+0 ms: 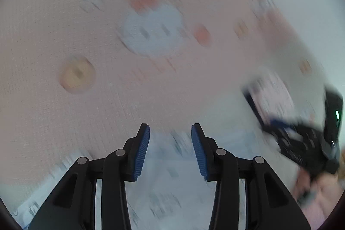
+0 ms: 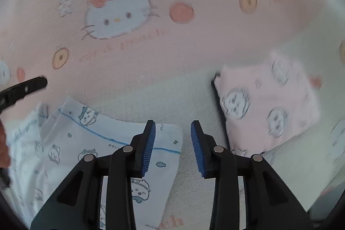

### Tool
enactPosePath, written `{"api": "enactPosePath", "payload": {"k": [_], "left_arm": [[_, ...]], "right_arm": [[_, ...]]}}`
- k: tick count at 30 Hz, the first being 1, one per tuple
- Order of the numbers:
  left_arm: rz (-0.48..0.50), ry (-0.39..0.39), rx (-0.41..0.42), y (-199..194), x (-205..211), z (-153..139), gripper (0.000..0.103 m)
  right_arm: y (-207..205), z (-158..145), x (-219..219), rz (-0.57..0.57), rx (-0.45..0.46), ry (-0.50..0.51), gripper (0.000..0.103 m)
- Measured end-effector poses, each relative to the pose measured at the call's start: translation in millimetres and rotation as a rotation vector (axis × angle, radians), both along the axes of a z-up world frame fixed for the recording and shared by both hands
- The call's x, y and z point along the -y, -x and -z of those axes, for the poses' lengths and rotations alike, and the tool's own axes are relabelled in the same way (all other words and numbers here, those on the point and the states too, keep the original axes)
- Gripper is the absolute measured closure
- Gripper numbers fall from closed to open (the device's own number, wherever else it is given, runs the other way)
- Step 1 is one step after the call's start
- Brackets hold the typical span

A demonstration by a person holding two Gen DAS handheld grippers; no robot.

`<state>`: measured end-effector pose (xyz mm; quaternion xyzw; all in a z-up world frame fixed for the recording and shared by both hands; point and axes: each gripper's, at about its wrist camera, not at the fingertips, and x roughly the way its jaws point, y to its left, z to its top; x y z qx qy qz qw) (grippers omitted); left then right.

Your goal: Fold clothes

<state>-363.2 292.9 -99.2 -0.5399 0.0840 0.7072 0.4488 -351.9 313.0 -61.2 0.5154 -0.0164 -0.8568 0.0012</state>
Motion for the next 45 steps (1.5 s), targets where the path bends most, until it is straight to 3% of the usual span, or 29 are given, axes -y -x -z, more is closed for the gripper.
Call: {"api": "enactPosePath", "payload": {"k": [1,4,6,9,10,13,15,20,24,27,28,30,34,35,37,40,42,45], "left_arm": [[0.025,0.040,0.026,-9.8,-3.8,9.3,0.061],[0.091,0.157,-0.104,-38.5,-14.6,27.5,0.061],[0.079,0.208,-0.135,-38.6,-17.9,38.5,0.061],[0.036,0.294,-0.244,-30.4,-25.7,48.9,0.061],[0.022,0.301,-0.247,-24.0,-28.7,52.5,0.061],[-0.018,0.292,-0.229,-7.3,-37.2,59.5,0.061],[-0.042,0.267,-0.226,-2.0,-40.8,56.6,0.061],[-0.058,0.185,-0.268,-28.1,-35.7,28.7,0.061],[0.011,0.198,-0.275,-53.6,-13.3,22.8,0.061],[0.036,0.281,-0.267,-52.7,-15.5,45.1,0.061],[0.044,0.309,-0.265,-52.3,-16.5,52.8,0.061],[0.013,0.276,-0.237,-38.9,-20.6,58.3,0.060],[-0.101,0.237,-0.168,-6.0,-27.4,53.4,0.060],[-0.105,0.209,-0.163,-9.4,-22.9,43.7,0.060],[-0.106,0.148,-0.156,-18.4,-12.7,22.7,0.060],[-0.060,0.199,-0.230,-59.1,19.2,2.1,0.060],[-0.073,0.232,-0.208,-74.9,51.5,2.2,0.060],[-0.157,0.260,-0.109,-94.8,120.2,10.0,0.060]], "right_arm": [[-1.1,0.7,10.6,-0.056,0.005,-0.012,0.067],[3.2,31.5,40.1,-0.170,0.135,0.041,0.068],[9.9,48.4,44.9,-0.156,0.209,0.072,0.068],[21.8,50.1,48.3,-0.154,0.163,-0.082,0.069],[25.8,50.4,49.4,-0.153,0.145,-0.137,0.069],[37.1,51.5,49.3,-0.142,0.102,-0.288,0.069],[41.3,48.8,43.7,-0.117,0.084,-0.295,0.069],[47.8,41.5,32.5,-0.066,0.080,-0.105,0.069],[47.7,50.1,45.9,-0.127,0.133,-0.027,0.069],[51.2,64.9,51.5,-0.137,0.194,0.008,0.068],[53.9,65.3,52.1,-0.136,0.190,0.000,0.068],[58.4,64.7,52.5,-0.132,0.179,-0.020,0.068],[58.4,53.9,50.1,-0.048,0.089,-0.200,0.068],[60.5,49.7,47.3,-0.017,0.055,-0.234,0.068],[59.2,37.5,44.3,0.003,0.029,-0.182,0.068],[40.0,23.2,53.9,-0.033,0.026,-0.077,0.068],[11.0,20.7,64.4,-0.056,0.047,-0.042,0.068],[-40.1,8.3,71.8,-0.060,0.067,0.042,0.068]]}}
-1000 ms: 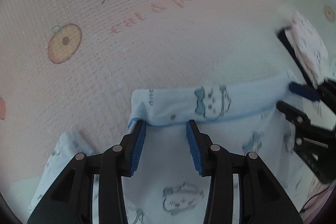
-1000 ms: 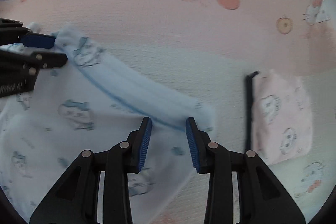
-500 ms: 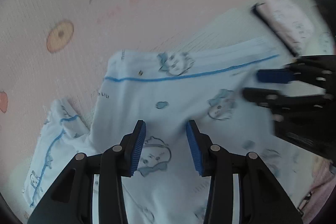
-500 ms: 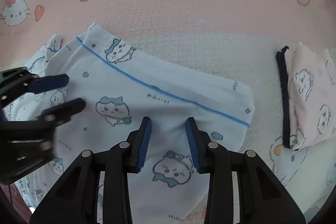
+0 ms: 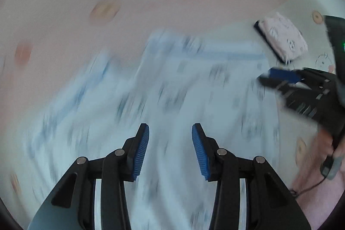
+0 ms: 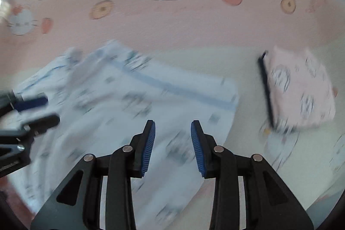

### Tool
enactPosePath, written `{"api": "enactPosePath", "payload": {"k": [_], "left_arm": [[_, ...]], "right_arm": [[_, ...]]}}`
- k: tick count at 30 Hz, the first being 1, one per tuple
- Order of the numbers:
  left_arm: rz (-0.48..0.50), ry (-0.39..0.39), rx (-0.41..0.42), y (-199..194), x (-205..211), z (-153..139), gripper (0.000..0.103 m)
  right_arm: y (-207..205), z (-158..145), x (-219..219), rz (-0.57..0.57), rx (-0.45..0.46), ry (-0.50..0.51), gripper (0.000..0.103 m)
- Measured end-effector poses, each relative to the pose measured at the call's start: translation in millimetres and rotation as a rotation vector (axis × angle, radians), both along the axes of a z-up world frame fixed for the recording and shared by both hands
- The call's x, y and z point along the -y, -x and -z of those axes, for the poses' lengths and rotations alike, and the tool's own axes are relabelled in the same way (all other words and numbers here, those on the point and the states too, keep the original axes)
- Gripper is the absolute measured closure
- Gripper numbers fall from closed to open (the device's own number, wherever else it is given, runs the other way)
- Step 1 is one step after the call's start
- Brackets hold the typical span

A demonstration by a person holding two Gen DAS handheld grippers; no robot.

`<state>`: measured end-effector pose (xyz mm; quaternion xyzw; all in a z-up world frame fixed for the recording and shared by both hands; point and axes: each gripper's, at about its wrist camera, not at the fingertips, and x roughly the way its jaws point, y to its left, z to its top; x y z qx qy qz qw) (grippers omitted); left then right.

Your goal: Fold clothes

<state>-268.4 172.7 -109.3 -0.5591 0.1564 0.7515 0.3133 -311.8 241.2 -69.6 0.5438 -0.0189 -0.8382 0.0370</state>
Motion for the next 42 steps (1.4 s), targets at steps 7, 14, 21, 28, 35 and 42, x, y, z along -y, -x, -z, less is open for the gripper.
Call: {"api": "enactPosePath", "payload": {"k": [7,14,21,28,35,42], "left_arm": [[-0.195,0.041,0.054,-61.5,128.4,11.6,0.060],[-0.192,0.054,0.098,-100.1,161.5,34.8,0.060],[-0.216,0.136,0.027,-115.2,174.7,42.3,0.051],[-0.252,0.001,0.077,-120.8,201.9,31.2,0.051],[-0.236,0.079,0.098,-121.7,214.0,45.2,0.051],[-0.233,-0.065,0.039,-120.8,230.6,16.2,0.050]], "right_arm": [[-98.5,3.0,18.0,-0.004,0.038,-0.012,0.068],[-135.9,19.2,57.7,-0.083,0.095,0.031,0.068],[-154.7,42.4,69.7,-0.178,0.157,-0.042,0.068],[-169.7,31.4,46.2,-0.056,0.132,-0.124,0.068],[-178.3,46.3,54.0,-0.088,0.157,-0.183,0.057],[-187.6,35.9,34.3,-0.026,0.118,-0.136,0.057]]}}
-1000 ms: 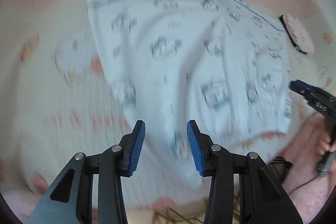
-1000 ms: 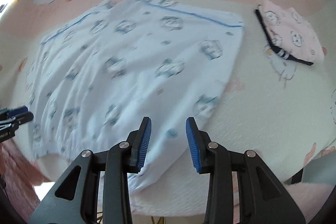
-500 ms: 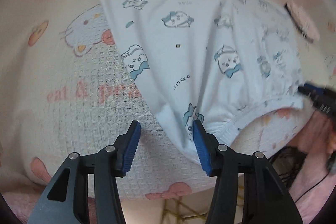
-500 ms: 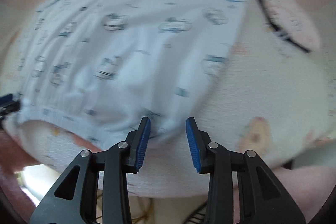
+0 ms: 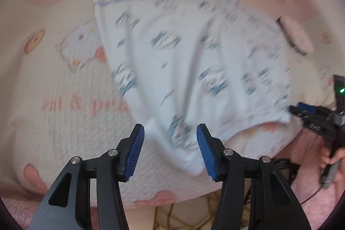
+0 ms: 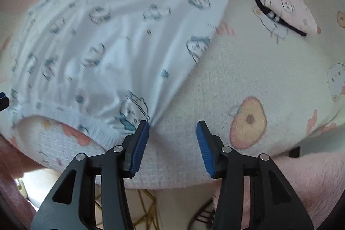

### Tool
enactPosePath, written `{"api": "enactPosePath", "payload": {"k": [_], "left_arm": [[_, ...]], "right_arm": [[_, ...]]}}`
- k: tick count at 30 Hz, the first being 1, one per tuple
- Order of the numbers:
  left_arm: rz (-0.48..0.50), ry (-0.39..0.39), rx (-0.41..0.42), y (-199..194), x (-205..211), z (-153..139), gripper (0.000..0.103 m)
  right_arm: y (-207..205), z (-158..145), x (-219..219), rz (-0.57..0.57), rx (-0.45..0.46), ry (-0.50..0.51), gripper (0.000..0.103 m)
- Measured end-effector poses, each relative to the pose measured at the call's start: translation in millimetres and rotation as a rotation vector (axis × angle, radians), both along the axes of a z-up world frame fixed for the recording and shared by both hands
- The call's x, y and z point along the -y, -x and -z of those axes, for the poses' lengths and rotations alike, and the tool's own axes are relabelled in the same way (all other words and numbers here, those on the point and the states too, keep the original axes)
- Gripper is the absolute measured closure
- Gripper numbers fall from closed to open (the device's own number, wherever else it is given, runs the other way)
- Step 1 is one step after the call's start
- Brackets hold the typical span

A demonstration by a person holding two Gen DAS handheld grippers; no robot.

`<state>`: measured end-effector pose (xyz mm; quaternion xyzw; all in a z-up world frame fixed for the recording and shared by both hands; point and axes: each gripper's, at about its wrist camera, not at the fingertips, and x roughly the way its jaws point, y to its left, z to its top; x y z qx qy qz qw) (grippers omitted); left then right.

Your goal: Fold clothes

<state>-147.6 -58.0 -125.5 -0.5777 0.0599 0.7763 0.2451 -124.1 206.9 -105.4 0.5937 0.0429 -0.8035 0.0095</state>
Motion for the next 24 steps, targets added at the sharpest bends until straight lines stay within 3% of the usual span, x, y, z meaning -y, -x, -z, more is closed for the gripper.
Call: {"api": "enactPosePath", "payload": {"k": [3,5,7,8,9,12,14,17,20,22,24], "left_arm": [[0.029,0.048,0.007,-2.9,-7.4,11.4,0.050],[0.045,0.133,0.056,-1.8,-14.4,28.7,0.050],[0.034,0.151,0.060,-5.3,-7.4,30.6,0.048],[0.026,0.170,0.070,-7.6,-2.4,29.8,0.046],[0.017,0.189,0.081,-9.9,2.6,29.0,0.045],[-0.016,0.199,0.064,-10.9,21.7,18.6,0.045],[-0.024,0.136,0.040,-1.5,27.5,6.6,0.045],[0.026,0.105,-0.014,22.0,19.5,-8.5,0.045],[0.086,0.169,-0.106,53.8,2.5,-20.3,0.045],[0.090,0.231,-0.178,75.7,-5.8,-23.6,0.045],[0.099,0.237,-0.182,104.9,-15.3,-20.9,0.045]], "right_arm": [[0.9,-9.9,14.4,-0.048,-0.107,0.002,0.057],[4.3,0.3,9.4,-0.023,-0.055,0.014,0.057],[7.9,11.1,3.4,0.006,0.002,0.026,0.055],[9.7,16.5,0.4,0.021,0.031,0.032,0.046],[11.4,21.9,-2.6,0.035,0.059,0.038,0.043],[5.6,15.4,-31.3,0.131,0.071,0.102,0.046],[4.4,4.3,-41.1,0.156,0.029,0.109,0.047],[5.8,-18.5,-28.3,0.092,-0.088,0.141,0.047],[15.2,-25.3,-9.6,-0.055,-0.052,0.197,0.049],[37.5,-35.4,4.6,-0.149,-0.056,0.152,0.050],[56.8,-45.8,18.6,-0.225,-0.078,0.078,0.049]]}}
